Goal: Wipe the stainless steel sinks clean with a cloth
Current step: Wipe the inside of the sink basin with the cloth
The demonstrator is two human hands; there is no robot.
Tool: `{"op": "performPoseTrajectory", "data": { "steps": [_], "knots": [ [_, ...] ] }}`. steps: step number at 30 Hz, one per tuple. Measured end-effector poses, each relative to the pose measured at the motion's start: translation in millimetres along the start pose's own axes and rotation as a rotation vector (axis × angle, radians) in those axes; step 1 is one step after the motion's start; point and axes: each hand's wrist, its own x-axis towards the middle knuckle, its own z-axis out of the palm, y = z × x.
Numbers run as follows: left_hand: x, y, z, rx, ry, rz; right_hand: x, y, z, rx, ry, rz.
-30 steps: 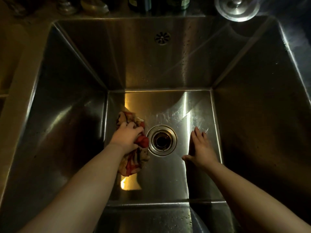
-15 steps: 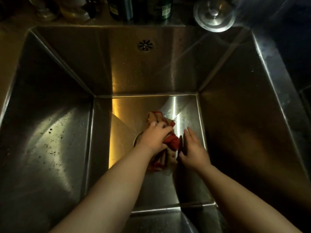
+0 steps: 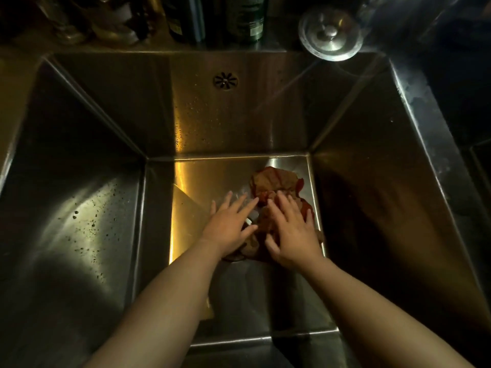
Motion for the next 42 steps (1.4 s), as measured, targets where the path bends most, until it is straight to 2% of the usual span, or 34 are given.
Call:
{"op": "performPoseTrajectory", "data": {
  "steps": [3, 7, 23, 38, 42],
  "knots": [
    [-9, -9, -3, 0.097, 0.022, -0.042, 15, -7, 12, -0.140, -0.155, -0.040],
    [-9, -11, -8, 0.128, 0.027, -0.051, 29, -13, 21, -0.220, -0.230, 0.018],
    [3, -27, -9, 0.131, -0.020, -0.127, 82, 22, -18, -0.362, -0.190, 0.124],
    [-46, -9, 0, 0.089, -0.084, -0.130, 8, 28, -17, -0.410, -0.278, 0.022],
    [-61, -5, 4, 0.084, -0.115, -0.136, -17, 25, -17, -0.350, -0.383, 0.002]
  ]
}}
